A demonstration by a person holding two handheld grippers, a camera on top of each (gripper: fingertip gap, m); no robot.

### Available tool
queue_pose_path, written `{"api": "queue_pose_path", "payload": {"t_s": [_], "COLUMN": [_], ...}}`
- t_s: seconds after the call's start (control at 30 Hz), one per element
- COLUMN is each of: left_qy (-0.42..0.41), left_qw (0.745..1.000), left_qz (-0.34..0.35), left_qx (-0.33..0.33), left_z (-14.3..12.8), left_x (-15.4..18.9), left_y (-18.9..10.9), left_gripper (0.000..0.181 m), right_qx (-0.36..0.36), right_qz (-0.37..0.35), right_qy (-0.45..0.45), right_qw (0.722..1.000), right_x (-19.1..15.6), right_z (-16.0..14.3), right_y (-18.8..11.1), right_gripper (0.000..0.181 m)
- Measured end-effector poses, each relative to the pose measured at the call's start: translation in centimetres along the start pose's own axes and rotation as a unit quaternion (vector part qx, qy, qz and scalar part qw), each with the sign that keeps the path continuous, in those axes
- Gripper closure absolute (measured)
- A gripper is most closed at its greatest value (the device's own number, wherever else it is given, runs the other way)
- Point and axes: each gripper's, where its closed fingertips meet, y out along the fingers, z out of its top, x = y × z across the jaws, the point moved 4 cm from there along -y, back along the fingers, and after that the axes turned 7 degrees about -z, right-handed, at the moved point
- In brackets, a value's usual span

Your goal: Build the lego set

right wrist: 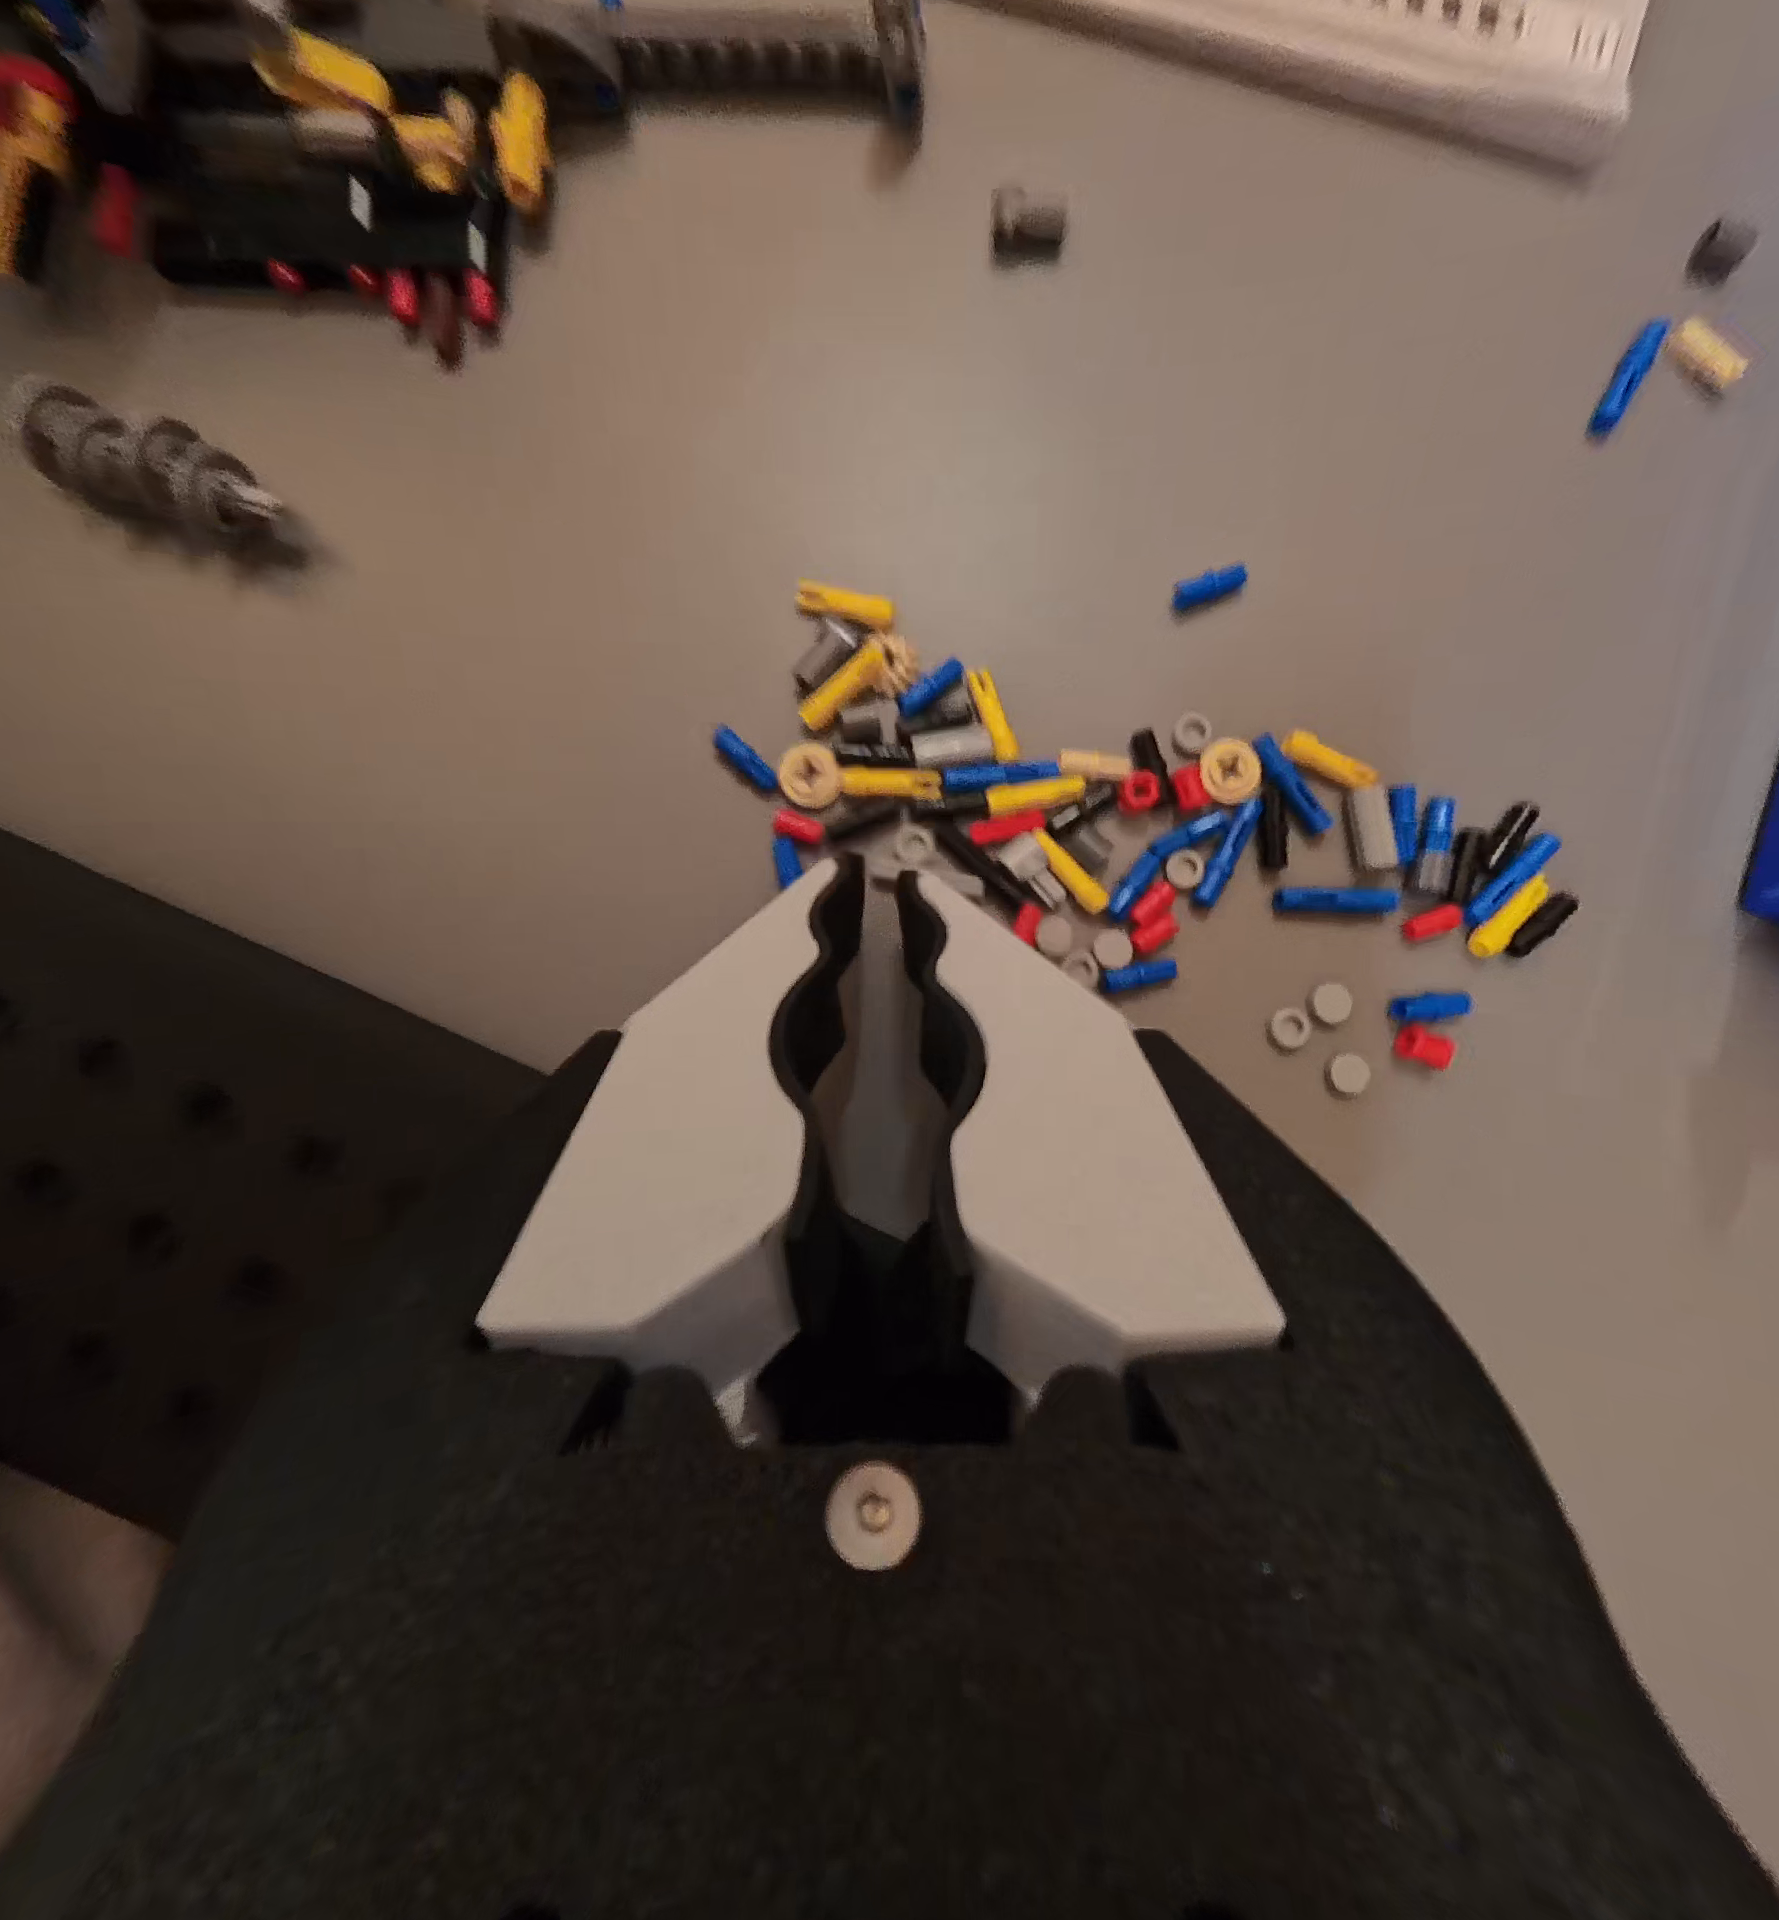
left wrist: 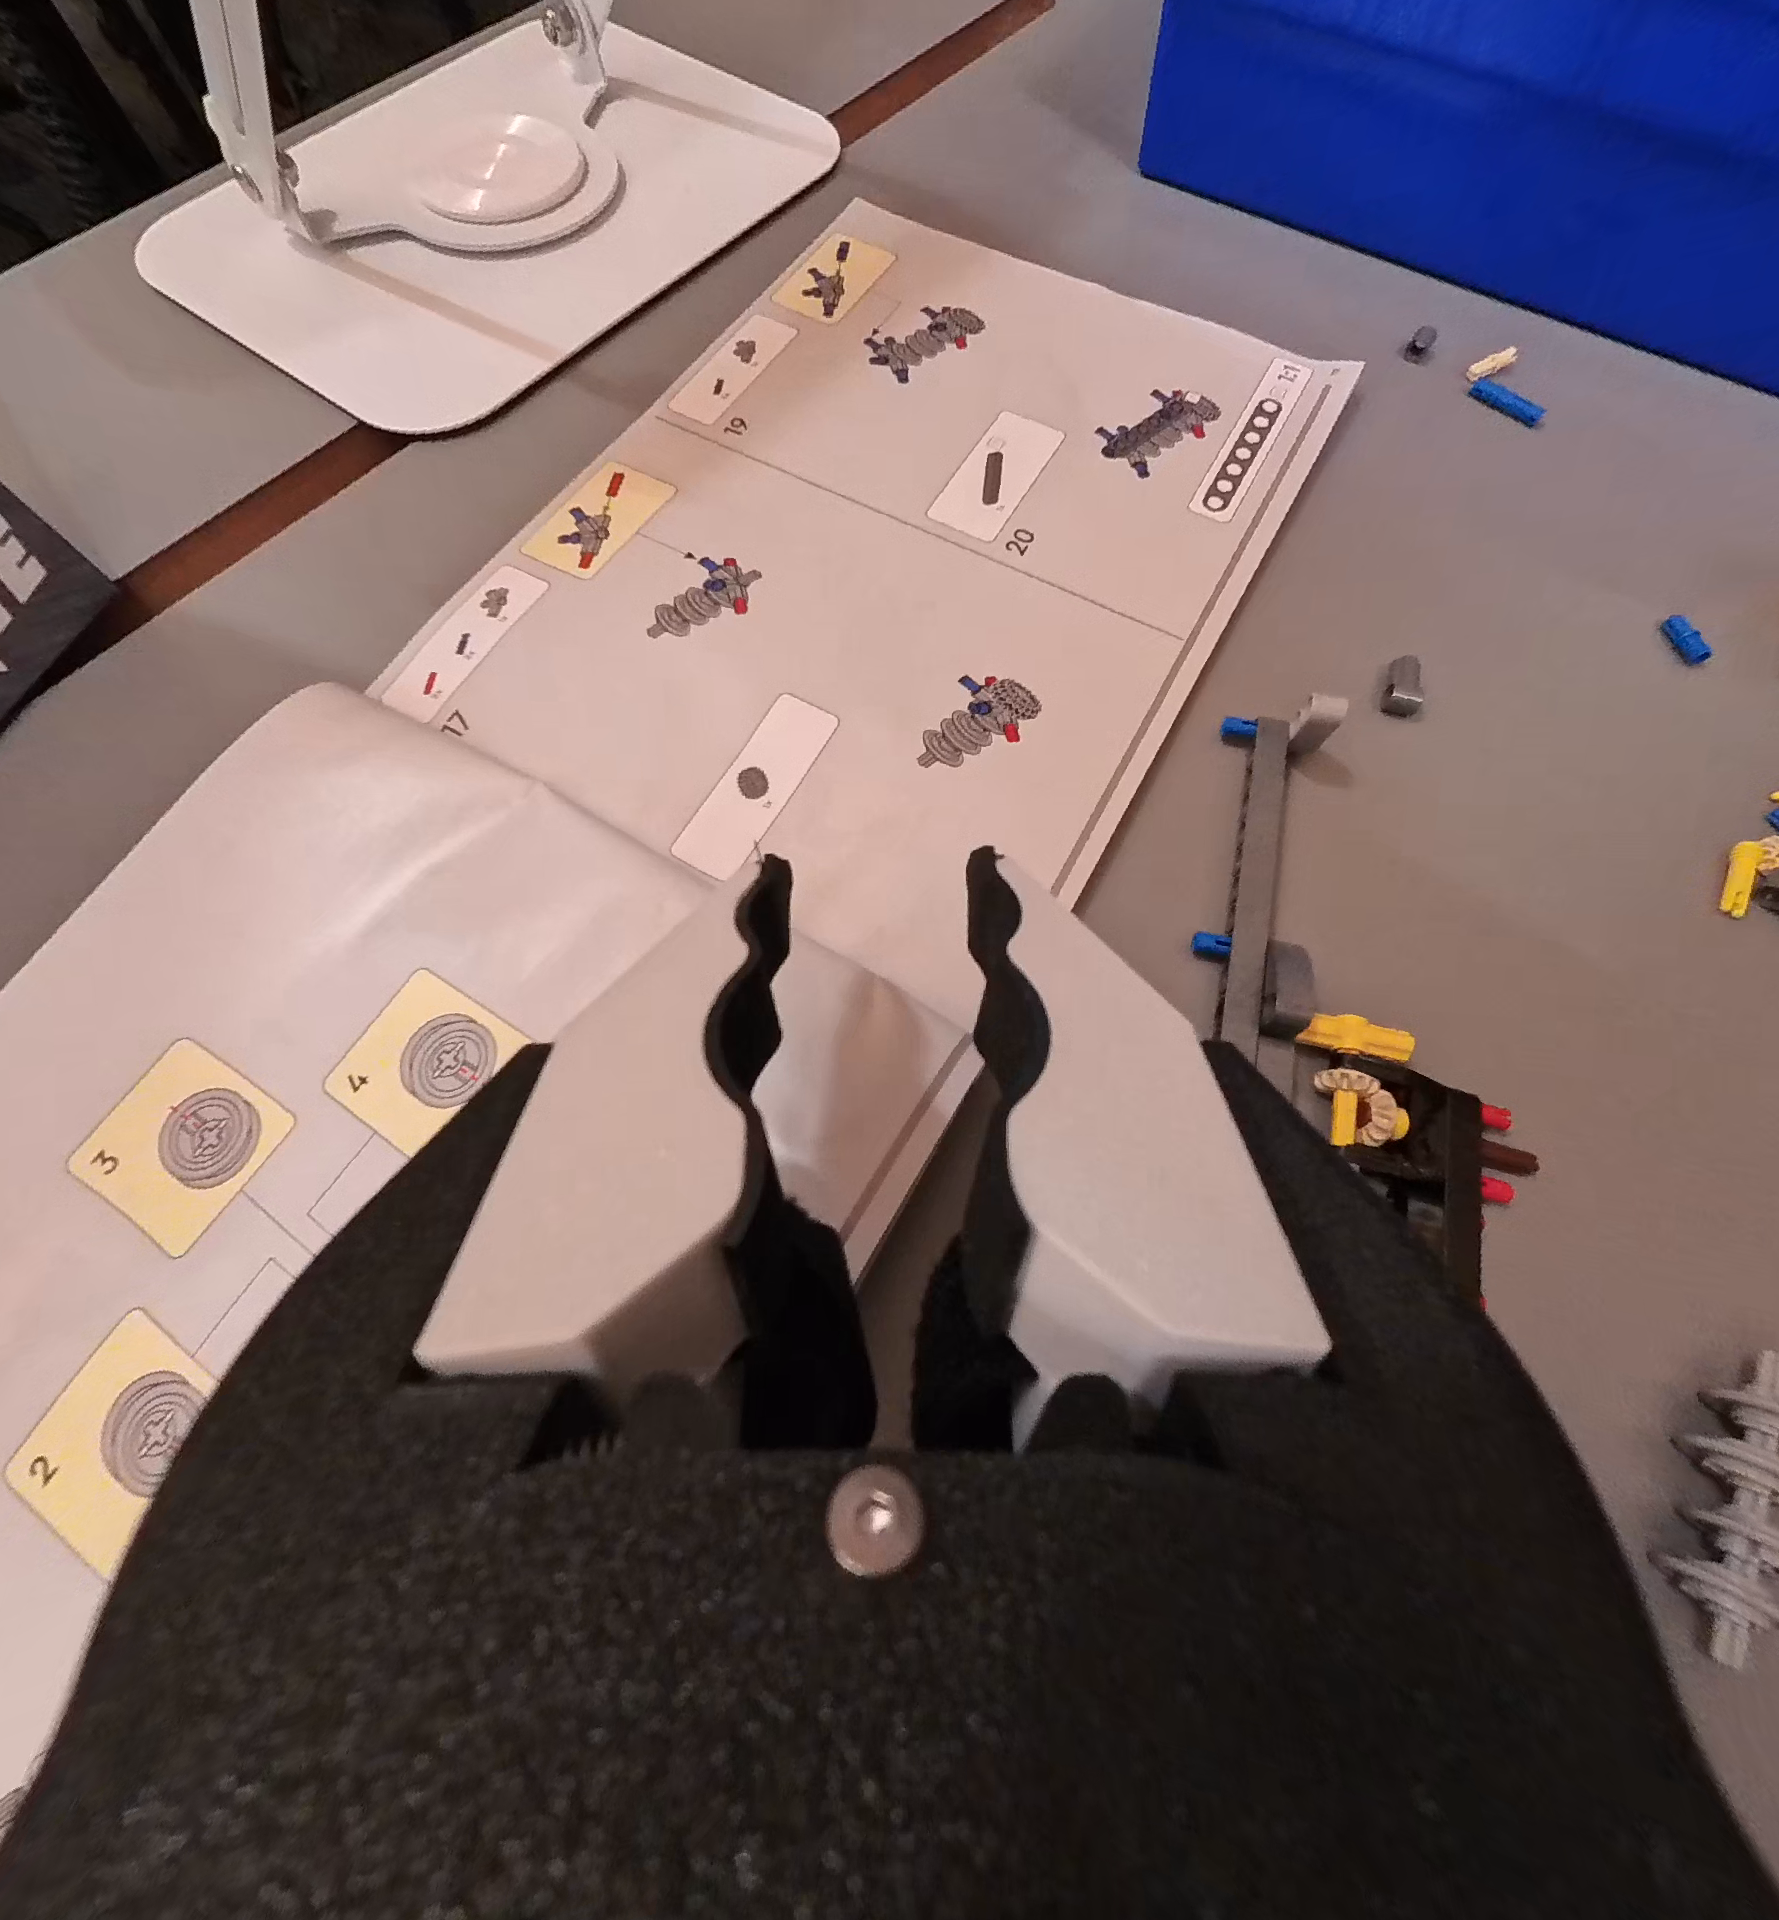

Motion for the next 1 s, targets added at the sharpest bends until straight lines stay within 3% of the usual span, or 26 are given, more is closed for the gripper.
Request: {"api": "queue_pose_path", "payload": {"t_s": [0.17,0.3,0.37,0.5,0.63,0.77,0.9,1.0], "left_qy": [0.0,-0.002,0.0,0.009,0.014,0.01,0.01,0.013], "left_qw": [1.0,1.0,1.0,1.0,1.0,1.0,1.0,1.0], "left_qz": [0.001,0.0,-0.002,-0.001,0.002,0.003,0.005,0.008], "left_qx": [-0.004,0.0,0.0,-0.005,-0.005,-0.002,-0.001,-0.003], "left_z": [-0.2,0.0,0.0,0.0,0.0,0.1,0.1,0.1], "left_x": [-0.1,-0.1,0.1,0.3,0.4,0.2,0.1,0.1], "left_y": [0.1,0.0,0.0,0.1,0.0,-0.1,-0.1,-0.2], "left_gripper": [0.149,0.149,0.149,0.149,0.149,0.149,0.149,0.149], "right_qx": [-0.018,-0.035,-0.032,-0.077,-0.084,-0.082,-0.008,0.009], "right_qz": [-0.033,0.025,0.048,0.059,0.022,0.032,0.078,0.107], "right_qy": [-0.04,0.014,0.014,-0.007,-0.074,-0.082,-0.075,-0.11], "right_qw": [0.998,0.999,0.998,0.995,0.993,0.993,0.994,0.988], "right_x": [-0.1,-0.6,-1.0,-1.6,-1.6,-2.1,-4.3,-6.7], "right_z": [-0.2,-1.7,-2.0,-2.9,-2.8,-2.6,1.3,3.9], "right_y": [-0.7,-1.2,-1.4,-0.8,-0.6,-0.5,0.0,2.0], "right_gripper": [0.176,0.158,0.157,0.161,0.176,0.179,0.179,0.179]}}
